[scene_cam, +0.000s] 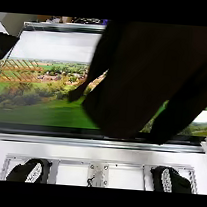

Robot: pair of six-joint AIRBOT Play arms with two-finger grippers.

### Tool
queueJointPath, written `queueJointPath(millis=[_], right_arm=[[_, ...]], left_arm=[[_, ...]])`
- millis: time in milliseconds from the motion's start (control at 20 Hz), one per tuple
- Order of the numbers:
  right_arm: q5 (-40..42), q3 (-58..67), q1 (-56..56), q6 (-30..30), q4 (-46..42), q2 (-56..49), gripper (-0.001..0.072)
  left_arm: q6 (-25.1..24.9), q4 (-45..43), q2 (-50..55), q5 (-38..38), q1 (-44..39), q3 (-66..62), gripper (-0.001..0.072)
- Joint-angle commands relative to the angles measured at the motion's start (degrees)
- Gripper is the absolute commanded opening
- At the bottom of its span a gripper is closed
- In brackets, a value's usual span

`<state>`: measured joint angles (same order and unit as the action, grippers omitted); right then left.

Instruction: Fold the clothes and pants, and hang the long-sleeved shirts on hangers.

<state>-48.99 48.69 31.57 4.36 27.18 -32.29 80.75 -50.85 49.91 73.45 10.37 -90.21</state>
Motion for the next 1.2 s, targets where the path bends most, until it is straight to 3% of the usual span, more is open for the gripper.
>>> queueJointPath(millis=[0, 300, 550, 850, 1150], right_arm=[[1.2, 2.8, 14.8, 0.4, 0.1, 2.9, 0.0011], [9.9, 4.9, 33.2, 0.4, 0.1, 8.0, 0.0010], [21.6, 6.4, 36.6, 1.4, 0.7, 6.8, 0.0011], [22.0, 15.6, 36.5, 19.8, 17.1, -6.9, 0.0011], [25.5, 31.5, 36.5, 21.4, 17.0, -22.9, 0.0011]], left_arm=[[0.0, -0.1, 2.6, -0.2, -4.9, 0.0, 0.0016], [0.0, -0.2, 9.2, -1.4, -12.5, 0.0, 0.0016], [0.0, -0.2, 11.8, -2.0, -12.6, 0.0, 0.0016], [0.0, -0.2, 14.1, -2.0, -12.6, 0.0, 0.0016], [0.0, -0.2, 14.4, -2.0, -12.6, 0.0, 0.0016]])
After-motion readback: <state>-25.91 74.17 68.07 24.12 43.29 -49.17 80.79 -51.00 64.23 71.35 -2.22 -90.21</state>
